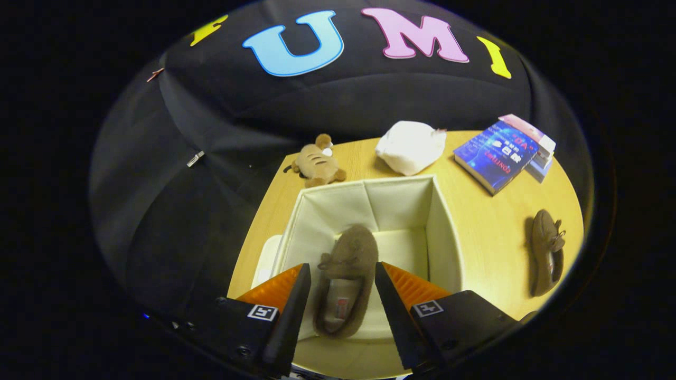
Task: Open the storage box then place both shoes into the box .Put the left shoe in first, then the right shoe, with the right side of both shoes facing outward in a uniform manner.
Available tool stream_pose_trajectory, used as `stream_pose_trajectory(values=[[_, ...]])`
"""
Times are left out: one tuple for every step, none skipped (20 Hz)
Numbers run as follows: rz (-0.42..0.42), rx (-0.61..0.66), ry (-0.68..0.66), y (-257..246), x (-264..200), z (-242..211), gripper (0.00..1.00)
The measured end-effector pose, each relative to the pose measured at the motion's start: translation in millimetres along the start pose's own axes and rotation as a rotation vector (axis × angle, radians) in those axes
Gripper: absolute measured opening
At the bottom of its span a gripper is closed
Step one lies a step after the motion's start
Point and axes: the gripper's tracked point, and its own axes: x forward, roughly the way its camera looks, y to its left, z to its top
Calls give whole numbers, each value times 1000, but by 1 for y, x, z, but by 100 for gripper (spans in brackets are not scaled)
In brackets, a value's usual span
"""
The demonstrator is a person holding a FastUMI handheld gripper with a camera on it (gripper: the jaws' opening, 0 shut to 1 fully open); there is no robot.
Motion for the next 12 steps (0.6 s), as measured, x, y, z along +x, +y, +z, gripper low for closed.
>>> stream_pose_trajectory(values=[[2,-11,-19,-6,-8,9,77],[2,-19,-41,-16,-17,18,77],[-2,-28,-59,-27,-27,28,77],[-13,-39,-76,-42,-36,36,77],[-32,-53,-93,-62,-45,43,77],[-60,-68,-107,-85,-52,49,78],[-91,-76,-115,-110,-58,51,79],[-123,-74,-115,-135,-64,50,79],[-148,-60,-110,-160,-71,47,81],[-173,-37,-101,-186,-76,44,82],[-195,-15,-89,-212,-82,39,86],[-221,4,-83,-236,-90,35,88]])
